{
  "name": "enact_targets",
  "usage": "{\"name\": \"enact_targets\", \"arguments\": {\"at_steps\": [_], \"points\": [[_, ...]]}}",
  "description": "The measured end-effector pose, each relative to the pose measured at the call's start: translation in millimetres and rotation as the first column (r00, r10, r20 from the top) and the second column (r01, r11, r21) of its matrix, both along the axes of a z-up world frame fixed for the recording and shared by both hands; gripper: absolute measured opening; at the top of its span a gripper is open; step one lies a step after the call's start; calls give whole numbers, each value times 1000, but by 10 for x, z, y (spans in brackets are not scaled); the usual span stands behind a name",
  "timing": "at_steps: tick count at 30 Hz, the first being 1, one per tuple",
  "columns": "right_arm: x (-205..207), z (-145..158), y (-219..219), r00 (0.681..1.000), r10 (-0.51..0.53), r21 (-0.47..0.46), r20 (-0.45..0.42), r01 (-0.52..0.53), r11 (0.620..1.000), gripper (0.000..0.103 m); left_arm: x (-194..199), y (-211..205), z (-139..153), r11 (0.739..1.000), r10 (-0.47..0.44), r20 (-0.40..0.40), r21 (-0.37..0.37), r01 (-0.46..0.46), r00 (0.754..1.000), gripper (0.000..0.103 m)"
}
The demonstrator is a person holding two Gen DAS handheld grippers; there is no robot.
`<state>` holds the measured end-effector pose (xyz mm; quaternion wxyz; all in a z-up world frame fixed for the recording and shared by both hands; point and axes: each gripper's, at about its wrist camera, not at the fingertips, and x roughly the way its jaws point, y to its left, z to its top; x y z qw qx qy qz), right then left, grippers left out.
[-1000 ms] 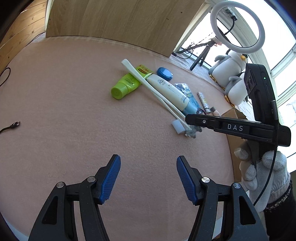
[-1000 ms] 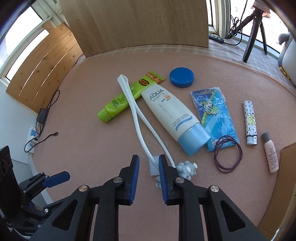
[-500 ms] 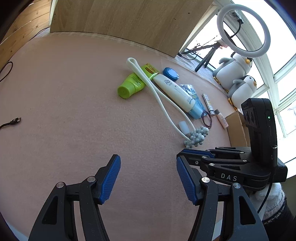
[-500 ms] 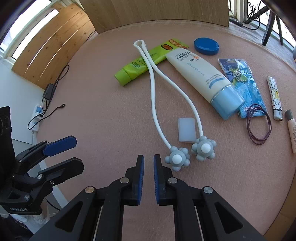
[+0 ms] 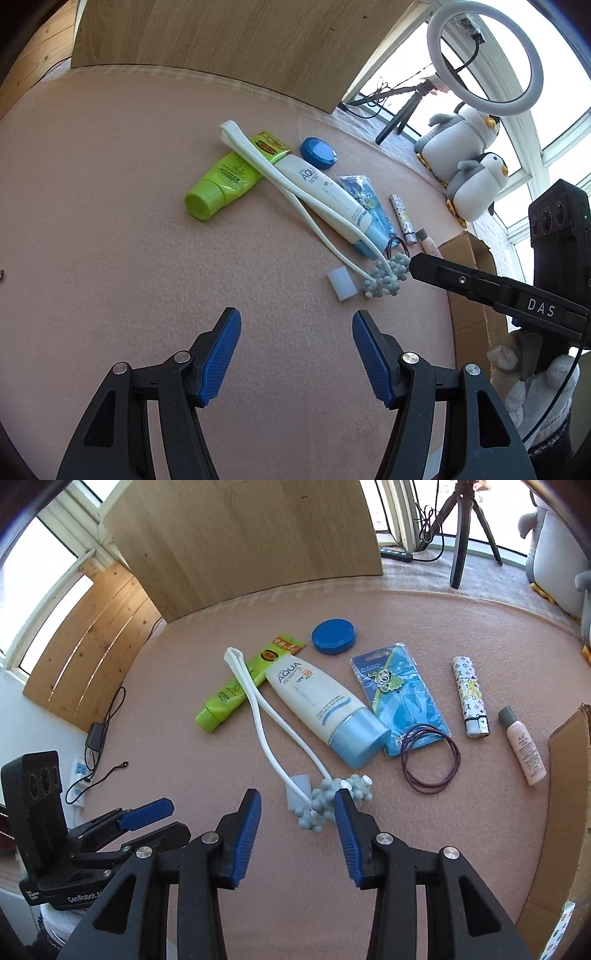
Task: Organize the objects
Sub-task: 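Move the right tool to the grey bead end of the white massage stick, then close the right gripper on the bead end and lift the massage stick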
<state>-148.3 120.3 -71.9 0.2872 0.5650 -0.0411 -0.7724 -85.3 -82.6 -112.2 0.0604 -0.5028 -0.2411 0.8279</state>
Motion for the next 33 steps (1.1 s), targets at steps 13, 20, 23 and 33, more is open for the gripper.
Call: {"name": "enact_targets", "arguments": {"at_steps": [13,20,23,33], "points": [[-163,51,293,995,-99,-84,8,99,992,38,-323,2,-52,1000,16,11,9,-16,1000,66],[-290,-86,-57,999,-12,-79,33,15,997,38,-359,-124,-41,999,44,11,-4,-44,999,67],[-160,-152,-257,993,83,-100,79,-75,992,38,-398,-171,-49,998,57,12,-9,-57,998,66],[-77,-55,-110,999,45,15,8,-45,999,38,-627,-48,-276,999,27,57,-35,-25,998,58]]}}
